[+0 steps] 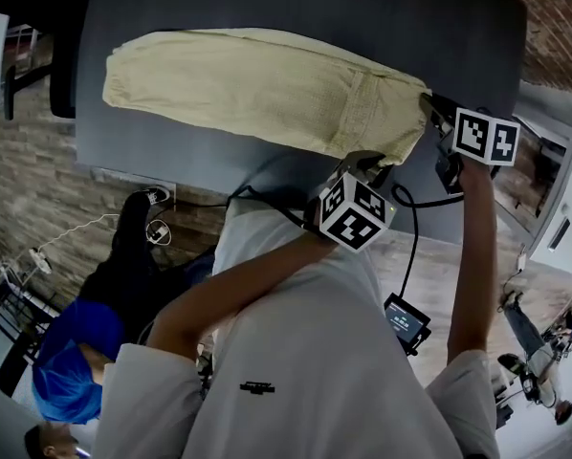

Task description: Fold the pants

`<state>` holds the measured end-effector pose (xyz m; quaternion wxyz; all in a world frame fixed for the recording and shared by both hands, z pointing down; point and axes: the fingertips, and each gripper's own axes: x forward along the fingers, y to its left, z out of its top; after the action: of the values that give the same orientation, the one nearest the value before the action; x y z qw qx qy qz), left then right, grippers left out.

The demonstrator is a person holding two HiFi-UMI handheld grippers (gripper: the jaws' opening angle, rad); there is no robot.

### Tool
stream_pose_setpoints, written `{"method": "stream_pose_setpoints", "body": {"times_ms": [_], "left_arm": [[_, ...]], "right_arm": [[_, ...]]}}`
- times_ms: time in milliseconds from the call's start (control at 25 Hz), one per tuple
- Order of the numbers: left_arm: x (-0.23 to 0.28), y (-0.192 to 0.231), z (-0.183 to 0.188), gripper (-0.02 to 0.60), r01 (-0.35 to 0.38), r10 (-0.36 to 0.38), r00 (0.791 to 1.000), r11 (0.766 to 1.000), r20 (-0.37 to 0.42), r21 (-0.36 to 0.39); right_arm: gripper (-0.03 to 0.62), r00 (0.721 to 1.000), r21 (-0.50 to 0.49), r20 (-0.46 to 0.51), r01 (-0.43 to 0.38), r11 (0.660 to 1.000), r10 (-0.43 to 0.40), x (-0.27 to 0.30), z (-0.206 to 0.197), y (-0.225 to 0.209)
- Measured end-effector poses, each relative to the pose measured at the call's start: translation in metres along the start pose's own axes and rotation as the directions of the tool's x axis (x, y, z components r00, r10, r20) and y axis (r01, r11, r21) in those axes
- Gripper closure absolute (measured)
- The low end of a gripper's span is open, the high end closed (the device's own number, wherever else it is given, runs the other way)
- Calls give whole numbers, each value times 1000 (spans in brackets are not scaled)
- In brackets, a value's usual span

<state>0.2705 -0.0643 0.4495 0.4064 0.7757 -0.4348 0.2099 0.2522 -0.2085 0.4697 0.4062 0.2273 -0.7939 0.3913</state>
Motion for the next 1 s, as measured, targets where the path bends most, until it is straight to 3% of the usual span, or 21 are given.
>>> {"method": "stream_pose_setpoints", "body": {"times_ms": [520,800,1000], "left_arm": [[-65,45,8,506,-11,32,991,986,127,-166],[-90,77,-9,506,39,37,977,935,208,-352],[-105,99,-18,506,66,51,966,898,253,-434]], "right_arm": [[554,997,-61,44,-61,996,64,6,45,83],[554,996,-80,38,-73,994,76,31,54,126],[554,997,-112,12,-80,991,81,53,59,155]]}}
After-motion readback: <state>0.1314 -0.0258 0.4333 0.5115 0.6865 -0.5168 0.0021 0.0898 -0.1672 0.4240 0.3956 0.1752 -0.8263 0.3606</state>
